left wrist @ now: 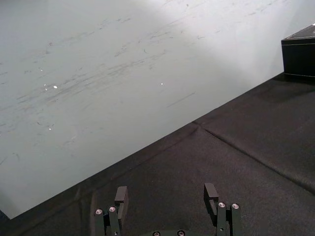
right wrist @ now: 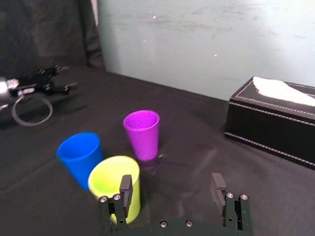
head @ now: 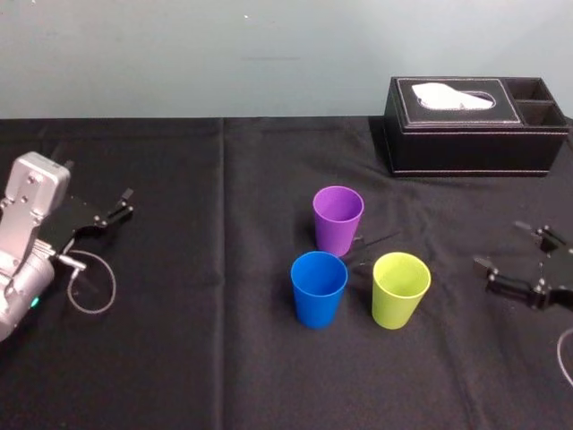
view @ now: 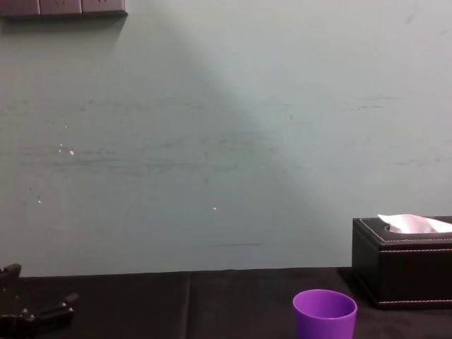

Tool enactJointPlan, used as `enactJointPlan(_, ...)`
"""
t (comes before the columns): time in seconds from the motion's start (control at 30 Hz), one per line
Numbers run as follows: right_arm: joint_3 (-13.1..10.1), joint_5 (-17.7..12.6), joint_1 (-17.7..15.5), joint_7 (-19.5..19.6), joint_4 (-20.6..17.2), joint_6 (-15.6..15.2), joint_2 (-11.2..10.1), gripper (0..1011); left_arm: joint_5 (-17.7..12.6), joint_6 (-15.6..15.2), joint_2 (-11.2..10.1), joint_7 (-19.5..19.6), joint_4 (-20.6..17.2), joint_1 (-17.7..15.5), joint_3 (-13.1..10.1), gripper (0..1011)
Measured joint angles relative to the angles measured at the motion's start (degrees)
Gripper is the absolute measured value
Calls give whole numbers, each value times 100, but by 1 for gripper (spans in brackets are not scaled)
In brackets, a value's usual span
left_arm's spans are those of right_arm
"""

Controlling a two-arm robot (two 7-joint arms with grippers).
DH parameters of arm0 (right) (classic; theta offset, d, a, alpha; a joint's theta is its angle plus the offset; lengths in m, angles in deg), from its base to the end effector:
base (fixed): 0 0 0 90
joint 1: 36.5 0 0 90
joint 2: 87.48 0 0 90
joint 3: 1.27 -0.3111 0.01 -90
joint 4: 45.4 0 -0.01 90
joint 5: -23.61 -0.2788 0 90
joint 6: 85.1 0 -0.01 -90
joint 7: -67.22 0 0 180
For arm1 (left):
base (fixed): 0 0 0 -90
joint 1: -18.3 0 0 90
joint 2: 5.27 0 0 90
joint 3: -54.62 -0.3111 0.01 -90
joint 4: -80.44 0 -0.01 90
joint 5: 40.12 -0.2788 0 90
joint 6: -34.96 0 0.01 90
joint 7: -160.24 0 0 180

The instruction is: Stack the three plastic cups sequentially using one hand.

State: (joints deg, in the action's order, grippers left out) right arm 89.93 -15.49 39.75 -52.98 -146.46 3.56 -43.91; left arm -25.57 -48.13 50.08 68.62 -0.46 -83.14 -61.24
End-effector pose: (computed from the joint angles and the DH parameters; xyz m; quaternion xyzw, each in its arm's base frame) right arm 0.2422 -0.1881 -0.2525 -0.0807 0.0313 -0.4262 0.9005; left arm 0.3332 0.1026 -0.3135 0.1414 -0.1325 0.5800 0.7913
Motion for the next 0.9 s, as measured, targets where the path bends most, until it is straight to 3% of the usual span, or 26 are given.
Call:
enactJointPlan(0.17,-104,89,-416,-156,-191,127,-230,1003,0,0,0,0,0,0,0,1011)
enactJointPlan(0.33,36,329,-573,-209,-251,224,-278,1003,0,0,0,0,0,0,0,1011)
enactJointPlan(0.53,325,619,-519,-205,-206,250,-220,1003,0,0,0,0,0,0,0,1011)
enactJointPlan(0.9,690,847,-197,-185,45,197,0,1003,0,0,0,0,0,0,0,1011)
